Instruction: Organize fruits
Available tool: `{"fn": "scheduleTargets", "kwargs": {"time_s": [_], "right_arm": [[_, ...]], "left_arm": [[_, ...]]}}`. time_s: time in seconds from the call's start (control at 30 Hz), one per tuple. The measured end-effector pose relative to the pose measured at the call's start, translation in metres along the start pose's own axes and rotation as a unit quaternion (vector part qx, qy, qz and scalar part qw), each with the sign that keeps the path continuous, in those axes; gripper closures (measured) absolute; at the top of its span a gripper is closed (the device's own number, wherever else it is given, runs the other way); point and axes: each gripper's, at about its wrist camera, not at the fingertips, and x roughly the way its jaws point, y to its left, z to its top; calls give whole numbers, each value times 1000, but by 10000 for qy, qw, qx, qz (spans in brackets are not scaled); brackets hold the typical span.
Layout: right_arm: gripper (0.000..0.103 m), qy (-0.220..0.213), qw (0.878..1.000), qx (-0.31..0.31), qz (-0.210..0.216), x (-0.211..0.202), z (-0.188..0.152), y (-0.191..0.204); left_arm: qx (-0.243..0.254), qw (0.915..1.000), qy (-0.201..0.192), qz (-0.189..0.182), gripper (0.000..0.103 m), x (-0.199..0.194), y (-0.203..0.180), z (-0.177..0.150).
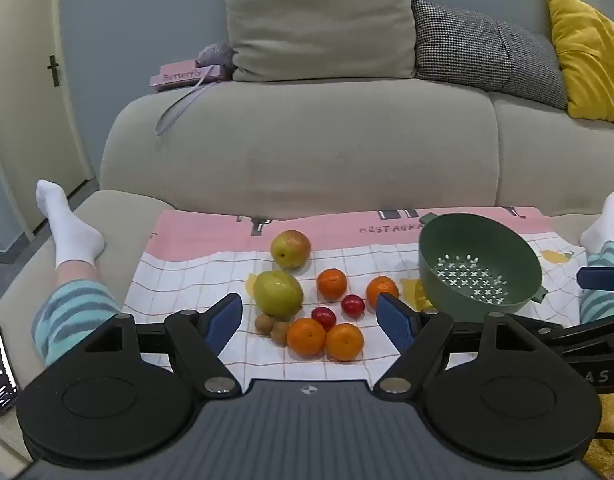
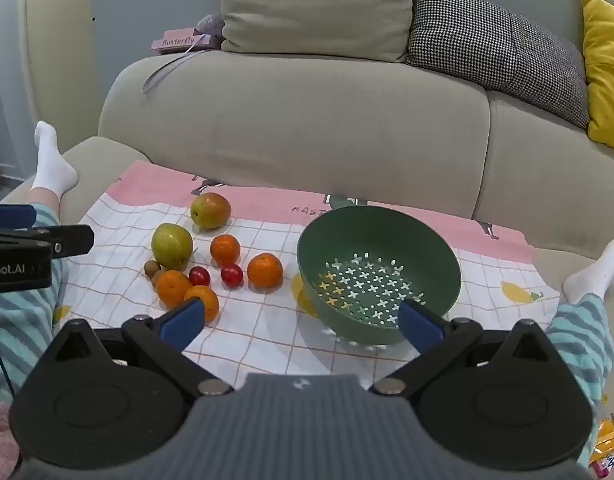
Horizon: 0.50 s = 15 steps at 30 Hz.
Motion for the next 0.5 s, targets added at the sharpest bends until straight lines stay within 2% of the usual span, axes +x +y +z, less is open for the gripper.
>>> {"fn": "scheduleTargets", "kwargs": {"time_s": [0.1,0.13,0.23,0.37,0.5], "right_arm": [[4,24,10000,-72,-50,-1,3,2],[4,18,10000,-56,-42,-2,5,2],[4,-11,10000,-15,-22,-3,2,-1],[4,0,10000,15,-27,0,-9,-4],[4,92,9999,-70,-75,0,0,5]], "left_arm": [[244,9994,-70,222,14,-2,-20,-9],[243,9995,66,215,15,5,-25,-8],[13,9998,173,-54,16,6,-10,-6],[71,9997,212,-52,16,5,-7,-4],[57,9997,235,-5,16,4,-6,-3]]}}
